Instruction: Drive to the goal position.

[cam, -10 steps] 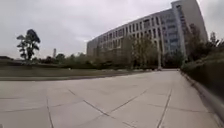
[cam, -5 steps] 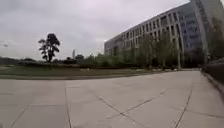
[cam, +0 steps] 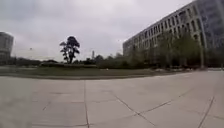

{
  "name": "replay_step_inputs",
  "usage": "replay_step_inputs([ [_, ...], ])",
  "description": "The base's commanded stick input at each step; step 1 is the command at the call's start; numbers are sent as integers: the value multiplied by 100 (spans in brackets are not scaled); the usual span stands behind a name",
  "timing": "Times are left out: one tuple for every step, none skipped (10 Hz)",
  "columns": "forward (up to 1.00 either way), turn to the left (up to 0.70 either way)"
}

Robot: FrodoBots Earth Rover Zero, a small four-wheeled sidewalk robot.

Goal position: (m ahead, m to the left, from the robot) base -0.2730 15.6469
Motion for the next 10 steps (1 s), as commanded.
replay_step_inputs([
  [70,35],
  [70,8],
  [70,0],
  [70,0],
  [70,0],
  [70,23],
  [70,35],
  [70,35],
  [70,35],
  [70,35],
])
